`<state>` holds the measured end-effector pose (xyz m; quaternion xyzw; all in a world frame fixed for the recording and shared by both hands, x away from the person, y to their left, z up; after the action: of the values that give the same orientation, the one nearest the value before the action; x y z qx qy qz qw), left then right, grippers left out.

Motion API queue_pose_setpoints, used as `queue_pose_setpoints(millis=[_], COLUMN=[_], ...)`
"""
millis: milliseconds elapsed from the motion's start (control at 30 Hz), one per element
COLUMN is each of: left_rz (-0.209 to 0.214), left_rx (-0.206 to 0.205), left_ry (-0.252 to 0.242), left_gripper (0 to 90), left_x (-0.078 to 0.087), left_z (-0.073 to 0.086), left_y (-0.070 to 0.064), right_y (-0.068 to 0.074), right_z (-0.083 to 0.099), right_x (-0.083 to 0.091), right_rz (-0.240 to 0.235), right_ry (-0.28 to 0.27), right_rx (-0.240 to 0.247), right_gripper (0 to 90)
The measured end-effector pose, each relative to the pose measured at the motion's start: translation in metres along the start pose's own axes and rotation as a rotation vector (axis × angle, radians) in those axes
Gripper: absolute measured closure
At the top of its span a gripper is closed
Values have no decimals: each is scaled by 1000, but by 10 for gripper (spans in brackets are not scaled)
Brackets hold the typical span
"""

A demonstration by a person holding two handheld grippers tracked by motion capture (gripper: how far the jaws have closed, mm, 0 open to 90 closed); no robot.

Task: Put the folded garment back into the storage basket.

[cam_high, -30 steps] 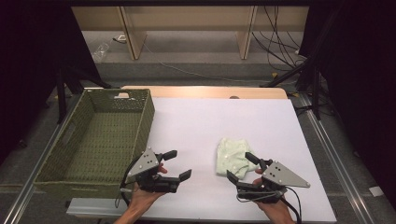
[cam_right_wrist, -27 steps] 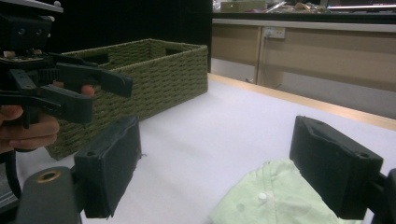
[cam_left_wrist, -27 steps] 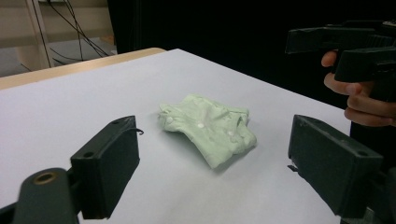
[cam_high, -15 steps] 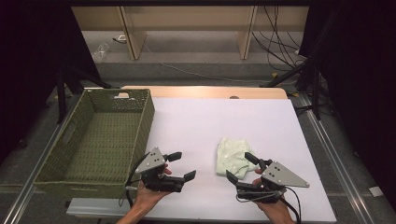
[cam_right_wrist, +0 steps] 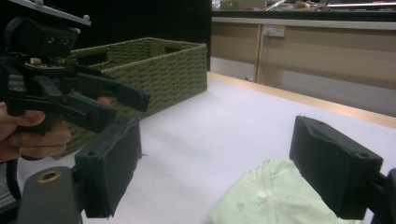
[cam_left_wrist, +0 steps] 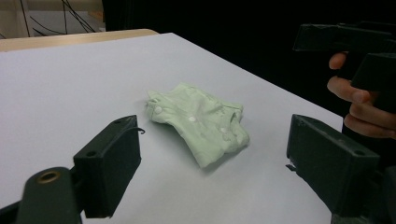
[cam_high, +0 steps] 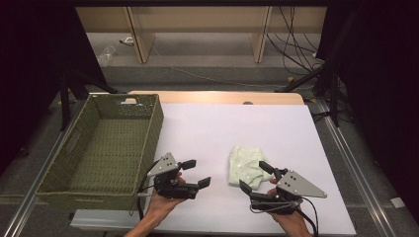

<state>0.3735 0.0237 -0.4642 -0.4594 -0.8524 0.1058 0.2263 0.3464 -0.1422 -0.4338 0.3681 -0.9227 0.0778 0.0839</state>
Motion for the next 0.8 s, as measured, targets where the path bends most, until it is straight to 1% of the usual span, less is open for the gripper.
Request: queue_pose_setpoints(millis=[267,333,367,433,467,500,533,600,667,767,800], left_rz=[10,5,5,5,10,22,22,26,23,34,34], left_rx=[2,-16,-16,-30,-29,-10,-10,11,24,58,58], left_ry=[19,35,35,50,60,75,75,71,74,83,86], left_gripper=[174,177,177,176,176,173,173,181,183,184,184], left_x=[-10,-14,-14,-17,-18,-21,-21,-23,-26,-30,-31], left_z=[-1,0,0,2,2,1,1,-2,-3,-4,-4], left_y=[-5,-7,-7,-10,-11,-13,-13,-12,-11,-11,-11], right_y=[0,0,0,0,0,0,0,0,0,0,0], right_z=[0,0,0,0,0,0,0,0,0,0,0], right_x=[0,0,0,0,0,0,0,0,0,0,0], right_rz=[1,1,1,1,1,1,0,0,1,1,1], right_ry=[0,0,0,-1,-1,0,0,0,1,3,2], right_rx=[2,-1,0,0,0,1,1,2,2,1,1], right_gripper=[177,177,177,177,177,177,177,178,178,177,177])
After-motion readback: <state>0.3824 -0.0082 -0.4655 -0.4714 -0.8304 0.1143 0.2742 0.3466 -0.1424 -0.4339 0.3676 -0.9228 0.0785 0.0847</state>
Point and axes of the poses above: each handheld gripper's, and its own axes: x roughly backward along the jaws, z roughly out of its underside, y roughly to its left, the point moved 10 cm from there along -x, roughly forward along the jaws, and after that the axes turned 7 degrees about x, right-handed, at the moved point
